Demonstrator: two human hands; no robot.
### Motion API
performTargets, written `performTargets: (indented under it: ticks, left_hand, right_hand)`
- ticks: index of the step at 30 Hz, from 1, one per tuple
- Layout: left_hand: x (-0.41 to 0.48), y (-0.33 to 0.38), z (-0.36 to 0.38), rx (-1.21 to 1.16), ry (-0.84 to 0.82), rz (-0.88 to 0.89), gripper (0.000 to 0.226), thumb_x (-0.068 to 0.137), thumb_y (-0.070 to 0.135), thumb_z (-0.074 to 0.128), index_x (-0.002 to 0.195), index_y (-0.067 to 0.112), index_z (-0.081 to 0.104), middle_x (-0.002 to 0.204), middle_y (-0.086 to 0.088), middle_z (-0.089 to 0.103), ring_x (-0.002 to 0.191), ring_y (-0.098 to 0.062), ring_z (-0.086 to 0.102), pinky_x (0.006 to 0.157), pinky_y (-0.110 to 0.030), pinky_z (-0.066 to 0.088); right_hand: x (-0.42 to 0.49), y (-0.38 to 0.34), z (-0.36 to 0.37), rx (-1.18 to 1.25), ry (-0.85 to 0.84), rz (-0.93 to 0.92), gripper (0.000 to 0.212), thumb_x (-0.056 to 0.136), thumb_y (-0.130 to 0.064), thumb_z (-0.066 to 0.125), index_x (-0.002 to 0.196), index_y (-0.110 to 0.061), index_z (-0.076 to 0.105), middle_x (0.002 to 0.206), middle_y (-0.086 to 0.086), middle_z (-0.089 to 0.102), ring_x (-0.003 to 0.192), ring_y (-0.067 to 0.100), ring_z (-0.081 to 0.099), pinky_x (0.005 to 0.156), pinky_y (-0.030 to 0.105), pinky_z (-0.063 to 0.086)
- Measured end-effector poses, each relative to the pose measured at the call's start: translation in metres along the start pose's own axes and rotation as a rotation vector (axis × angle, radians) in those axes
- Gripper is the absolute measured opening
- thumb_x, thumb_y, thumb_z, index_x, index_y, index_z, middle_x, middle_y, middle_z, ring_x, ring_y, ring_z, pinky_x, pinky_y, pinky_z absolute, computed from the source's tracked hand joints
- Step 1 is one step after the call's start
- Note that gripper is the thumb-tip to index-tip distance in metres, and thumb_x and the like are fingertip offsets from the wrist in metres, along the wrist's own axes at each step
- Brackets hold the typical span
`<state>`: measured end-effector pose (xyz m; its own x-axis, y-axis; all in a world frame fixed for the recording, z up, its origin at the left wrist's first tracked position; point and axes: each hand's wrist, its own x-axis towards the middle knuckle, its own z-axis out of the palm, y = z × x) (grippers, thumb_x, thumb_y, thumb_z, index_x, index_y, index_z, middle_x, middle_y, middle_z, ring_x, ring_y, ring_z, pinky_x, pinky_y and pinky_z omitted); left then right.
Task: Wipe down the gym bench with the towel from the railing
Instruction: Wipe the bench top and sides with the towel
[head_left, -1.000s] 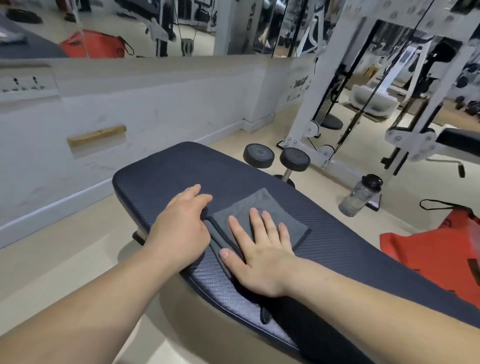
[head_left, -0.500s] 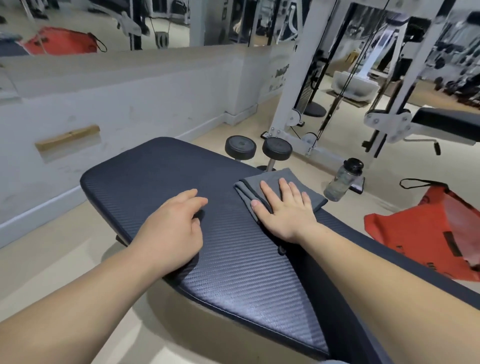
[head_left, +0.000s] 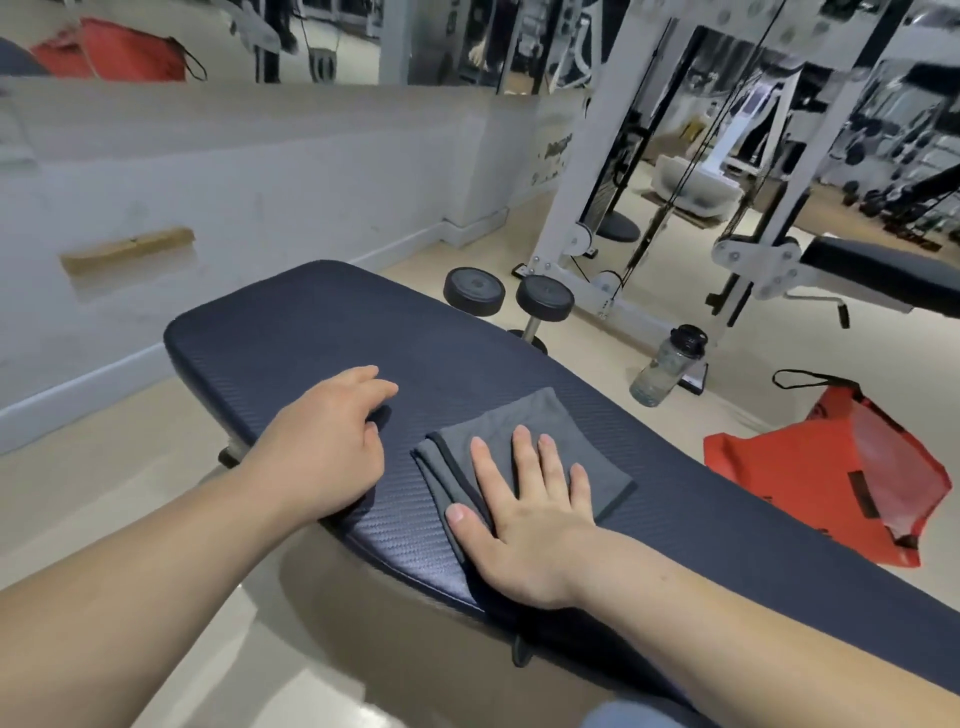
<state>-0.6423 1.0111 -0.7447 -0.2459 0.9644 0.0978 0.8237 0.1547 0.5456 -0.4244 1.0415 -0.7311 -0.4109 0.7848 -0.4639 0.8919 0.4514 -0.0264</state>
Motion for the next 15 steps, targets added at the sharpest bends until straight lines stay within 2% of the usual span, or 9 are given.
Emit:
performTargets:
  ticks: [5,8,12,15]
  left_hand:
    - [0.006,-0.042,-0.022,-0.06,0.124,-0.195,0.051,0.092,0.009,0.052,0.142,0.019,0.058,0.161,-0.004,0.039,0.15,-0.018,0.033,0.12,-0.03,0.026]
    - [0.003,-0.08,-0.034,-0.09,0.238,-0.405,0.051,0.09,0.011,0.054,0.141,0.015,0.058,0.158,-0.008,0.043,0.146,-0.026,0.038,0.117,-0.035,0.032]
    - [-0.008,-0.111,-0.041,-0.186,0.329,-0.512,0.048,0.094,0.014,0.052,0.142,0.019,0.055,0.148,-0.002,0.054,0.135,-0.023,0.049,0.105,-0.028,0.037]
    - [-0.009,-0.116,-0.038,-0.236,0.356,-0.562,0.046,0.097,0.011,0.05,0.142,0.02,0.052,0.148,0.002,0.054,0.134,-0.019,0.049,0.089,-0.015,0.028]
  right_hand:
    - [0.055,-0.066,-0.02,-0.057,0.043,-0.164,0.074,0.1,-0.069,0.012,0.158,-0.039,-0.024,0.164,0.008,-0.039,0.149,0.032,-0.041,0.12,0.059,-0.022]
    - [0.1,-0.101,-0.036,-0.047,0.109,-0.241,0.075,0.099,-0.071,0.014,0.161,-0.041,-0.017,0.168,0.008,-0.031,0.152,0.032,-0.034,0.121,0.058,-0.019]
    - [0.169,-0.147,-0.062,-0.04,0.202,-0.293,0.075,0.096,-0.075,0.015,0.162,-0.045,-0.006,0.172,0.006,-0.019,0.157,0.03,-0.023,0.124,0.056,-0.014]
    - [0.216,-0.176,-0.082,-0.026,0.253,-0.266,0.075,0.095,-0.077,0.015,0.162,-0.047,0.0,0.174,0.005,-0.012,0.159,0.03,-0.016,0.125,0.056,-0.01]
